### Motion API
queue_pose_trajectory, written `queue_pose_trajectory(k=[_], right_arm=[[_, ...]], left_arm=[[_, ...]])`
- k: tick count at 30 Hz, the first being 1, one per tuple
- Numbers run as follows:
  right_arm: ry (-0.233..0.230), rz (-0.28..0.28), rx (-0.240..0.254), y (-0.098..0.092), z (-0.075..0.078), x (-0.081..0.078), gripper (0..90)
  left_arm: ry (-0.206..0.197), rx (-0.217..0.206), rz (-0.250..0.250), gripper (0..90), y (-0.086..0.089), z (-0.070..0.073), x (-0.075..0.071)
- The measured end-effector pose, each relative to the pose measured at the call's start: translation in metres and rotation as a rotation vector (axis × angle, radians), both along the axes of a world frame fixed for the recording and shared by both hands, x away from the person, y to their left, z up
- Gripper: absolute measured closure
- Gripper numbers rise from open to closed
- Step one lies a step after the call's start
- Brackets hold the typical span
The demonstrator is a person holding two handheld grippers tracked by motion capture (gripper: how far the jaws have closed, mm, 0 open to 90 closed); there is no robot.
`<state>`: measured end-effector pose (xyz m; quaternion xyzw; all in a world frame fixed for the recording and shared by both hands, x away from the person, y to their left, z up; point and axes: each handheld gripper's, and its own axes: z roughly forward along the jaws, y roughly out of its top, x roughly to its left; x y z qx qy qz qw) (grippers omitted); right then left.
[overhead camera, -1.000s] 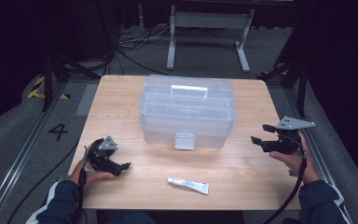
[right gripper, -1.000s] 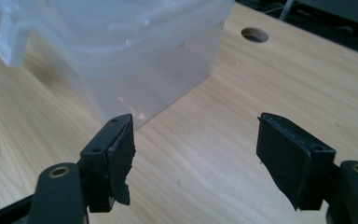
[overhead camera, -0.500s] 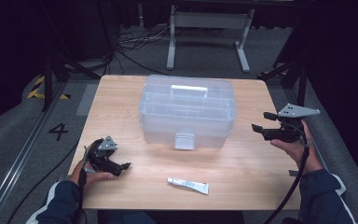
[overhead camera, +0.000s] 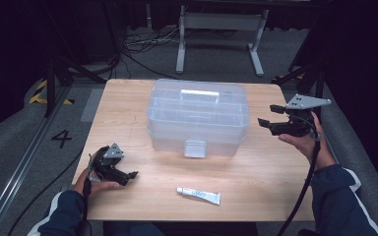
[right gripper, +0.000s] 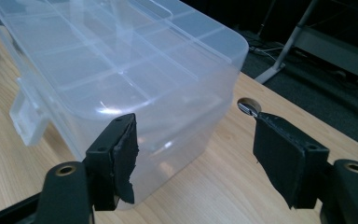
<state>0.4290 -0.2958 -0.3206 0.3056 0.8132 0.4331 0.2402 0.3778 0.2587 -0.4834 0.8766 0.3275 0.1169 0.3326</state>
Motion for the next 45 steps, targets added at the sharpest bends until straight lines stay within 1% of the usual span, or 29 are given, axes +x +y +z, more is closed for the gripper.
queue_pose_trajectory(k=[2, 3, 4, 6, 7, 8, 10, 11, 13, 15, 17, 21, 23, 24, 25, 30, 31, 32, 37, 39, 45], right_arm=[[-0.002, 0.015, 0.001, 0.006, 0.003, 0.003, 32.1], [-0.005, 0.019, -0.008, 0.01, 0.005, 0.004, 32.1], [-0.004, 0.034, -0.002, 0.016, 0.007, 0.006, 32.4], [-0.005, 0.042, -0.003, 0.02, 0.009, 0.008, 32.4], [-0.01, 0.042, -0.014, 0.023, 0.01, 0.009, 32.5], [-0.006, 0.059, 0.001, 0.029, 0.013, 0.013, 33.1], [-0.007, 0.068, 0.0, 0.033, 0.014, 0.014, 33.1], [-0.01, 0.068, -0.013, 0.037, 0.015, 0.016, 33.2], [-0.004, 0.083, -0.013, 0.046, 0.017, 0.02, 33.6], [-0.005, 0.093, -0.016, 0.049, 0.018, 0.022, 33.7], [0.002, 0.11, -0.028, 0.062, 0.018, 0.03, 34.1], [0.018, 0.126, -0.029, 0.072, 0.017, 0.037, 34.6], [0.024, 0.137, -0.045, 0.081, 0.016, 0.041, 35.6], [0.024, 0.137, -0.045, 0.081, 0.016, 0.041, 35.6], [0.025, 0.147, -0.055, 0.087, 0.016, 0.043, 36.0], [0.029, 0.16, -0.065, 0.097, 0.017, 0.048, 37.0], [0.029, 0.163, -0.067, 0.098, 0.017, 0.049, 38.3], [0.028, 0.166, -0.078, 0.1, 0.017, 0.05, 38.9], [0.03, 0.178, -0.096, 0.109, 0.019, 0.054, 40.4], [0.031, 0.187, -0.097, 0.113, 0.02, 0.056, 41.6], [0.035, 0.196, -0.12, 0.125, 0.022, 0.061, 46.3]], left_arm=[[0.0, 0.001, 0.0, 0.2, 0.0, 0.0, 0.0], [-0.001, 0.0, 0.0, 0.2, 0.0, 0.0, 0.0], [-0.001, 0.001, -0.001, 0.2, 0.0, 0.0, 0.0], [-0.001, 0.0, 0.0, 0.2, 0.0, 0.0, 0.0], [-0.001, 0.0, 0.0, 0.2, 0.0, 0.0, 0.0], [-0.001, 0.0, 0.0, 0.2, 0.0, 0.0, 0.0], [-0.001, 0.0, 0.0, 0.2, 0.0, 0.0, 0.0], [-0.001, 0.001, 0.001, 0.2, 0.0, 0.0, 0.0], [-0.001, 0.001, 0.002, 0.2, 0.0, 0.0, 0.0], [-0.001, 0.0, 0.002, 0.2, 0.0, 0.0, 0.0], [-0.002, 0.001, 0.003, 0.3, 0.0, 0.0, 0.0], [-0.004, 0.002, 0.006, 0.3, 0.0, 0.0, -0.001], [-0.003, 0.001, 0.008, 0.4, 0.0, 0.0, -0.001], [-0.003, 0.001, 0.008, 0.4, 0.0, 0.0, -0.001], [-0.003, 0.001, 0.008, 0.4, 0.0, 0.0, -0.001], [-0.004, 0.001, 0.008, 0.4, 0.0, 0.0, -0.001], [-0.004, 0.001, 0.009, 0.4, 0.0, 0.0, -0.001], [-0.003, 0.001, 0.008, 0.4, 0.0, 0.0, -0.001], [-0.003, 0.001, 0.008, 0.4, 0.0, 0.0, -0.001], [-0.003, 0.001, 0.008, 0.4, 0.0, 0.0, -0.001], [-0.003, 0.001, 0.008, 0.4, 0.0, 0.0, -0.001]])
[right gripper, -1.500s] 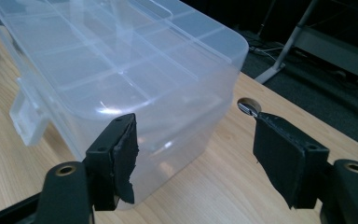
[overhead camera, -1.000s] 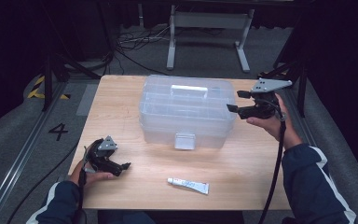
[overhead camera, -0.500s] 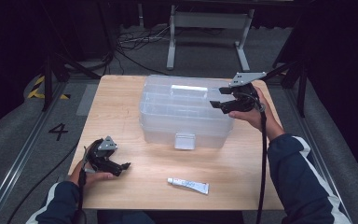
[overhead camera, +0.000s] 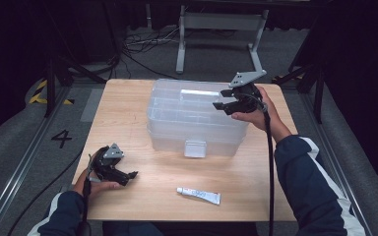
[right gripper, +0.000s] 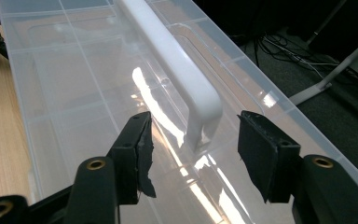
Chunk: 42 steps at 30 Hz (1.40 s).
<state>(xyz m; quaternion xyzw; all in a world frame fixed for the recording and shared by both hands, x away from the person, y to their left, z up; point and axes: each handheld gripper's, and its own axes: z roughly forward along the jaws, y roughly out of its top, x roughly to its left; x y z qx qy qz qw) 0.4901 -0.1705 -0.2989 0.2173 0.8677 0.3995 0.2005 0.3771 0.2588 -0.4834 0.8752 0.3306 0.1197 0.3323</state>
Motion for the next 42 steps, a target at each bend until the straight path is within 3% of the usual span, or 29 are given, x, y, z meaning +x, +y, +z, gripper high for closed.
queue_pose_trajectory(k=[15, 26, 28, 30, 36, 38, 42], right_arm=[[0.002, 0.041, -0.064, 0.029, 0.01, 0.011, 53.4], [0.012, 0.084, -0.07, 0.039, 0.008, 0.02, 62.0], [-0.003, 0.067, -0.098, 0.044, 0.005, 0.019, 63.7], [-0.01, 0.059, -0.096, 0.044, 0.005, 0.019, 65.4], [-0.034, 0.012, -0.096, 0.04, 0.0, 0.016, 68.8], [-0.051, 0.002, -0.102, 0.04, -0.001, 0.015, 69.4], [-0.059, 0.001, -0.097, 0.038, -0.001, 0.015, 70.0]], left_arm=[[0.0, 0.001, 0.0, 0.4, 0.0, 0.0, 0.0], [0.0, 0.001, 0.001, 0.4, 0.0, 0.0, 0.0], [-0.002, 0.002, 0.004, 0.4, 0.0, 0.0, 0.0], [-0.002, 0.0, 0.001, 0.8, 0.0, 0.0, 0.0], [-0.003, -0.019, 0.024, 12.1, 0.002, 0.003, 0.005], [0.012, -0.052, 0.013, 20.4, 0.003, 0.005, 0.008], [-0.004, -0.049, -0.003, 26.3, -0.001, 0.011, 0.013]])
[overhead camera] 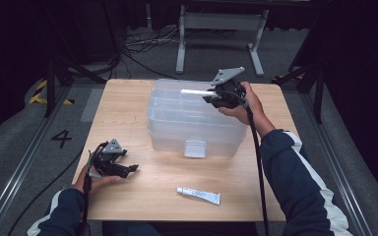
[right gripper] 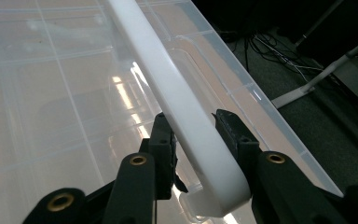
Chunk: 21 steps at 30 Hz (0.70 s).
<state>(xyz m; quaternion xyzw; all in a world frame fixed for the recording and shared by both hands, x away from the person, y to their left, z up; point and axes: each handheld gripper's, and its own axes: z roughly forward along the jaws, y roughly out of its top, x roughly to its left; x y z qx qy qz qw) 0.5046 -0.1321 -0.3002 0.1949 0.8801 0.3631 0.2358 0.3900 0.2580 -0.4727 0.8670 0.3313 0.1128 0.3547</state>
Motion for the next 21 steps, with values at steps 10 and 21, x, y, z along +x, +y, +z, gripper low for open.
queue_pose_trajectory(k=[10, 21], right_arm=[[0.012, 0.022, -0.001, -0.002, 0.002, 0.004, 70.7], [0.023, 0.026, 0.003, -0.002, 0.005, 0.008, 70.8]], left_arm=[[-0.064, -0.028, 0.016, 31.9, -0.006, 0.02, 0.013], [-0.105, -0.05, -0.003, 34.3, -0.012, 0.033, 0.017]])
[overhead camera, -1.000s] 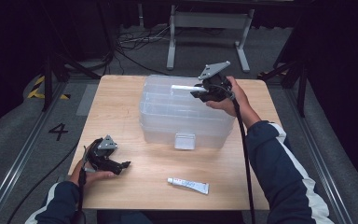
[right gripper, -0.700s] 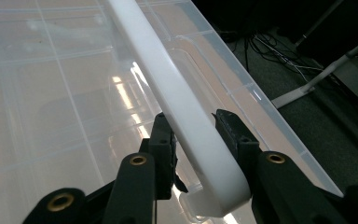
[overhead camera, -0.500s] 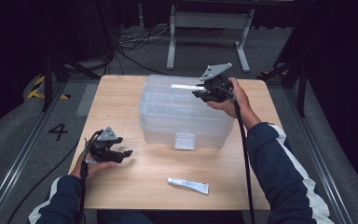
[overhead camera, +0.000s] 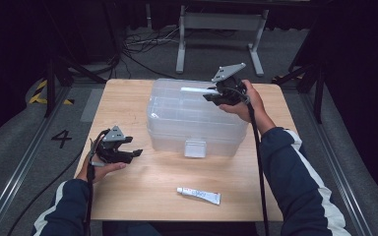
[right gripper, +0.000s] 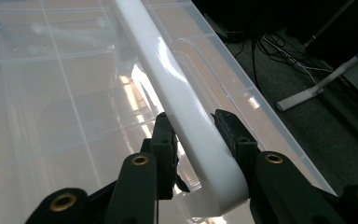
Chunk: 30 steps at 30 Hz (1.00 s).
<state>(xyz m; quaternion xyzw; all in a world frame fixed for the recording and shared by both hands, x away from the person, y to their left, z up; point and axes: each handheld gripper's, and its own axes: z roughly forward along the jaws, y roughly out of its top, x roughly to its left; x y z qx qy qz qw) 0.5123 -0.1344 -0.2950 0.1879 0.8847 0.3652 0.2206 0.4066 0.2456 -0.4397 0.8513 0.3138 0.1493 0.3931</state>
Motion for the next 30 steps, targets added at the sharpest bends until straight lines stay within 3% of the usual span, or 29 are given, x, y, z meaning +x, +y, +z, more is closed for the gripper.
queue_pose_trajectory(k=[16, 24, 30], right_arm=[[0.026, -0.002, -0.008, 0.0, 0.005, 0.005, 70.7], [0.038, -0.007, -0.012, 0.0, 0.009, 0.008, 70.7], [0.043, -0.015, -0.009, -0.003, 0.013, 0.01, 70.7]], left_arm=[[-0.043, -0.067, -0.014, 38.3, -0.01, 0.022, 0.004], [-0.061, -0.086, -0.04, 43.4, -0.017, 0.031, 0.004], [-0.074, -0.095, -0.029, 46.5, -0.02, 0.036, 0.005]])
